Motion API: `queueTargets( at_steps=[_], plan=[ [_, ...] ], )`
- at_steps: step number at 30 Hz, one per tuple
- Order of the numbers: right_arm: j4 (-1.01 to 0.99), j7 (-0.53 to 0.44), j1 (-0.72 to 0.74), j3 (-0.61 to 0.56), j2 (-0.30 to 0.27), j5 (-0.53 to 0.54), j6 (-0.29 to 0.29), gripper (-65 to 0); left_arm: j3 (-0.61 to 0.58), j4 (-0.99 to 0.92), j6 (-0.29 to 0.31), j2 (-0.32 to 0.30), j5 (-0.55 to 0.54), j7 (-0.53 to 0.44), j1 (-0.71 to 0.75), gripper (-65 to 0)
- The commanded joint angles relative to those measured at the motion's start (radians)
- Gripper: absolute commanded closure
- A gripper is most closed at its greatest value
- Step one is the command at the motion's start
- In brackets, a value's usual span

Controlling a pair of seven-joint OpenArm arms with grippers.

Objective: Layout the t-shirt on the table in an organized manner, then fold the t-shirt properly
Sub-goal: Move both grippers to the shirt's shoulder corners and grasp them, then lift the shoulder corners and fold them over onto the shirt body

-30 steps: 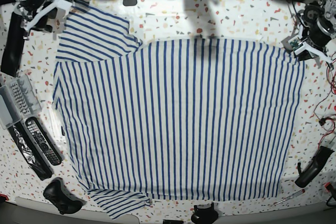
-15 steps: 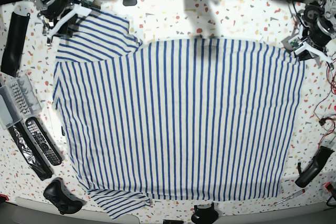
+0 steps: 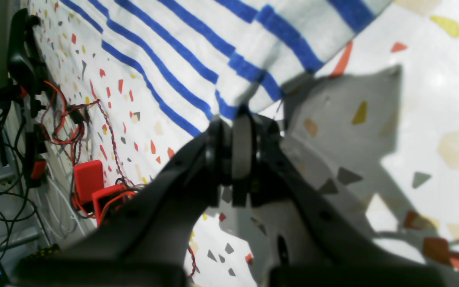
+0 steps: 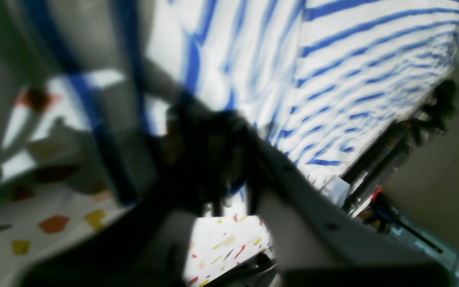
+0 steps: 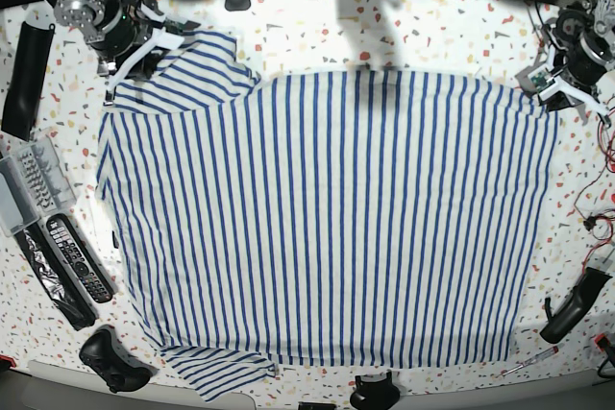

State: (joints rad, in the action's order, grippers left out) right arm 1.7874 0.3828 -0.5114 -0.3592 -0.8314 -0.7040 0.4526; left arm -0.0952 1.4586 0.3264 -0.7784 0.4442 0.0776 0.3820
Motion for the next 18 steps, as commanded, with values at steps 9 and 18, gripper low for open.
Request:
queueTargets(
  at_steps=[9,18],
  plan=[
    [0.056,0.064,-0.014,0.002,-0.05,0.06,-0.057,0.0,0.008,0.019,0.006,-0.03,-0.005,0.061,0.021,0.0],
    [0.214,0.257,-0.229,0.072,-0.161,0.135,-0.057,0.0,0.01,0.144,0.006,-0.12,-0.027,0.15,0.276,0.0]
  ],
)
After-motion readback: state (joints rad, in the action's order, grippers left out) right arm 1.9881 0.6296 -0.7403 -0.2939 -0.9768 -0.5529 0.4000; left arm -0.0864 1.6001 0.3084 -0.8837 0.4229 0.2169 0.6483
